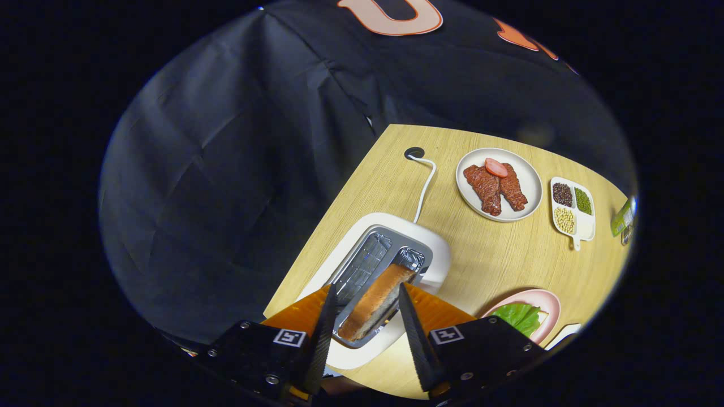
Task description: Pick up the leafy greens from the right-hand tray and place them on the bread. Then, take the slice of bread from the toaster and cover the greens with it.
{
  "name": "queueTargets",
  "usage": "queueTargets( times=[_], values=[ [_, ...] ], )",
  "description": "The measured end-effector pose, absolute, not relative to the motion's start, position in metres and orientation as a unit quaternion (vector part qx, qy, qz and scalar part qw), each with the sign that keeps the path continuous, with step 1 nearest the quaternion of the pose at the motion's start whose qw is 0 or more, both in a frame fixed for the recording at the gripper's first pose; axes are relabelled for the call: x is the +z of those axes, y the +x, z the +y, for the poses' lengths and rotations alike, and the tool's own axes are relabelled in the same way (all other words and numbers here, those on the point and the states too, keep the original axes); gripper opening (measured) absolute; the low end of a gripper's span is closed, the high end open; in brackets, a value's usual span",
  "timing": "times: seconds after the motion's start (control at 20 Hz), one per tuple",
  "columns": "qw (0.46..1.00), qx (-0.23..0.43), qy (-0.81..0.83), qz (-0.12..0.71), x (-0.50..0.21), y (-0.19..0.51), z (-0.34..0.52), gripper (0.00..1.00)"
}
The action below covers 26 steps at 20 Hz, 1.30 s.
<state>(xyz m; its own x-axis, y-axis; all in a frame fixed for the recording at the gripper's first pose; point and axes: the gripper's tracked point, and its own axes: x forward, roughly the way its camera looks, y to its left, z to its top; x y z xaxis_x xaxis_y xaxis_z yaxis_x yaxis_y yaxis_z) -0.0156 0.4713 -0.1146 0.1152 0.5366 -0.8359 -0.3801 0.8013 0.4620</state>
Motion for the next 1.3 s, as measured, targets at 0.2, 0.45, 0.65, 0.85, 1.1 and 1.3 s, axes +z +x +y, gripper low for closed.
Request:
queueTargets(
  times=[0.2, 0.45, 0.65, 0.85, 1.1, 1.3],
  values=[
    [0.748, 0.297, 0.055, 0.591, -0.121, -0.010, 0.460, 0.39],
    [0.765, 0.312, 0.067, 0.559, -0.100, -0.007, 0.451, 0.13],
    [0.784, 0.321, 0.090, 0.523, -0.075, -0.003, 0.434, 0.12],
    [0.788, 0.338, 0.136, 0.496, -0.054, -0.005, 0.414, 0.12],
    [0.800, 0.344, 0.172, 0.461, -0.030, -0.008, 0.382, 0.12],
    [0.800, 0.345, 0.188, 0.453, -0.033, -0.016, 0.354, 0.12]
  ],
)
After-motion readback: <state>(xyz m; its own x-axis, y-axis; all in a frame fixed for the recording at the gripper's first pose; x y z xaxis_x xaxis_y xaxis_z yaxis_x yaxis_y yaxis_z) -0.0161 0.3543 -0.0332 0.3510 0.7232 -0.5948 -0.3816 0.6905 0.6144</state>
